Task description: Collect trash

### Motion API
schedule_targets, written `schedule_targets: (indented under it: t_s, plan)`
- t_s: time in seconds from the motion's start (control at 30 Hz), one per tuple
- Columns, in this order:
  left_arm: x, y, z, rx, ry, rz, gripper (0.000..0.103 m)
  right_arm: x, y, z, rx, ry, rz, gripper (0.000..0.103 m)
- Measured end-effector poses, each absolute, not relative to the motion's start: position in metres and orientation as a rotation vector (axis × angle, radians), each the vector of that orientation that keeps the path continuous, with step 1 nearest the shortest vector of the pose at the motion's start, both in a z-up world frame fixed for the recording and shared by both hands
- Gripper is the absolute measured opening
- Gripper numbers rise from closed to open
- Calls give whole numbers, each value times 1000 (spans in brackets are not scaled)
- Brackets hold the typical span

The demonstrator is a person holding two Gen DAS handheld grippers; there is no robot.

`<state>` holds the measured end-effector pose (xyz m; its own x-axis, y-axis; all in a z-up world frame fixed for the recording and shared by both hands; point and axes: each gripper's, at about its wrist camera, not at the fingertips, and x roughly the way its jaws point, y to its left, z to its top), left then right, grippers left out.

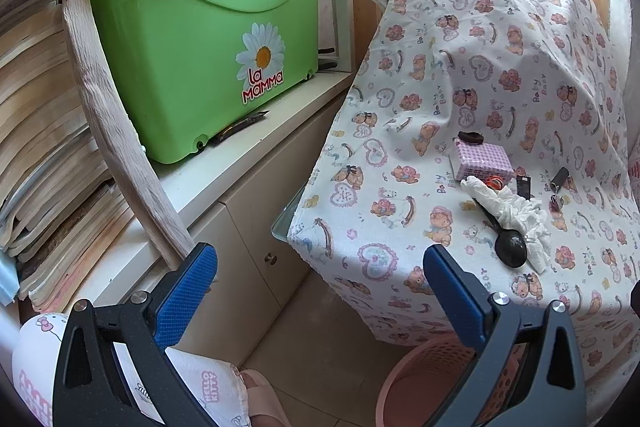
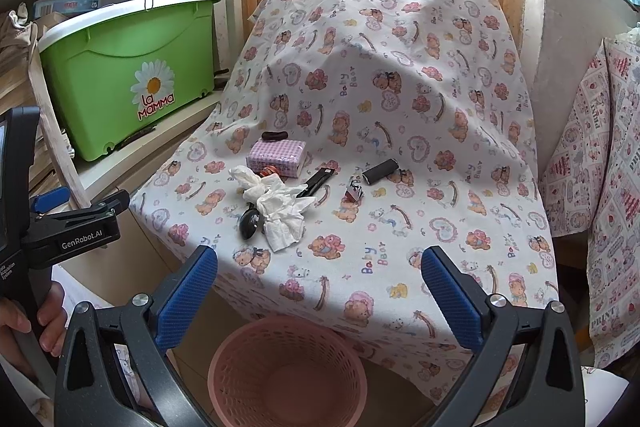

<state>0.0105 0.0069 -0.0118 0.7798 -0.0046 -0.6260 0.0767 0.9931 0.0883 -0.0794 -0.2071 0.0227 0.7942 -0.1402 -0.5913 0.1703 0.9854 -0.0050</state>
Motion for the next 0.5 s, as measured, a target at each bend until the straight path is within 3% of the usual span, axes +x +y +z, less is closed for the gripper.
schedule_targets:
  t_s: [0.5]
  plan:
    - [10,7,-12,110,676,-43,102,-80,-206,18,44,632,-183,103]
